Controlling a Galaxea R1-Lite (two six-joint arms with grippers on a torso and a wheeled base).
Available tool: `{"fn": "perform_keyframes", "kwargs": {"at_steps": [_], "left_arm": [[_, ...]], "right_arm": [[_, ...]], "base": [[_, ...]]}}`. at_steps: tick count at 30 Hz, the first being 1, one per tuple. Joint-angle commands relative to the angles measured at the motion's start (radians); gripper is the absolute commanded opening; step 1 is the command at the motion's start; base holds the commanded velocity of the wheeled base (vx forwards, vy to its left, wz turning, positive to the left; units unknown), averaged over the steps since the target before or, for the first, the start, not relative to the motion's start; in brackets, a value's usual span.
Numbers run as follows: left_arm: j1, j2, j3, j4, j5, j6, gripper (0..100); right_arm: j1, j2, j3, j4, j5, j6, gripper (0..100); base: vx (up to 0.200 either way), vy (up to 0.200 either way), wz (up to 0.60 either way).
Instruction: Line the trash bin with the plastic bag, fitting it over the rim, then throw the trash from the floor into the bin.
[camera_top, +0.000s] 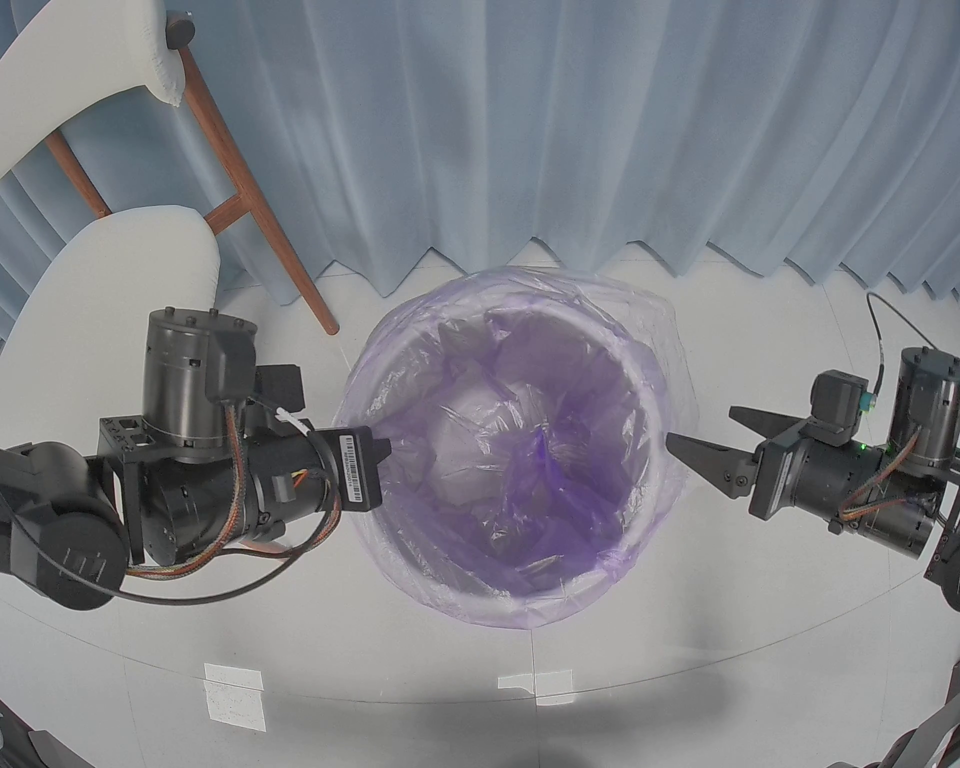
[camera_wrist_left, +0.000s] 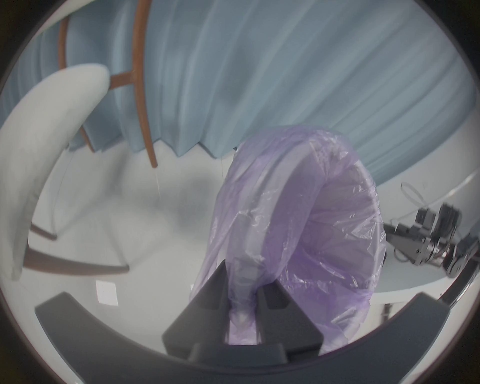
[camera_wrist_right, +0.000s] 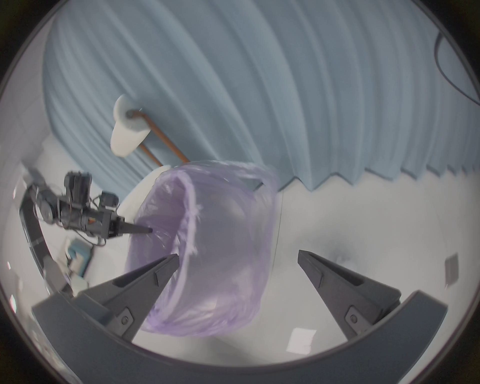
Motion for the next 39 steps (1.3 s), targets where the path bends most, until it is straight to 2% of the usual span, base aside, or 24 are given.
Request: {"fn": "perform_keyframes", "kwargs": {"at_steps": [1, 7, 13, 25, 26, 32, 39], "left_arm": [[-0.038, 0.061, -0.024, -0.058, 0.039, 0.076, 0], [-0.066, 0.083, -0.031, -0.063, 0.087, 0.073, 0], [-0.08, 0.083, -0.041, -0.063, 0.088, 0.074, 0], [-0.094, 0.08, -0.041, -0.065, 0.09, 0.08, 0], [-0.095, 0.08, -0.041, -0.065, 0.09, 0.085, 0], [-0.094, 0.078, -0.038, -0.065, 0.088, 0.093, 0], [-0.094, 0.071, -0.026, -0.063, 0.081, 0.093, 0]], "right_arm": [[0.057, 0.097, -0.117, 0.051, -0.045, -0.161, 100], [0.1, 0.138, -0.156, 0.059, -0.109, -0.185, 100], [0.1, 0.186, -0.155, 0.062, -0.167, -0.185, 100], [0.094, 0.232, -0.155, 0.061, -0.198, -0.168, 100], [0.095, 0.238, -0.153, 0.061, -0.197, -0.161, 0], [0.1, 0.249, -0.147, 0.064, -0.195, -0.108, 0], [0.097, 0.243, -0.147, 0.061, -0.197, -0.107, 0]], "base": [[0.0, 0.0, 0.0], [0.0, 0.0, 0.0], [0.0, 0.0, 0.0], [0.0, 0.0, 0.0], [0.0, 0.0, 0.0], [0.0, 0.0, 0.0], [0.0, 0.0, 0.0]]}}
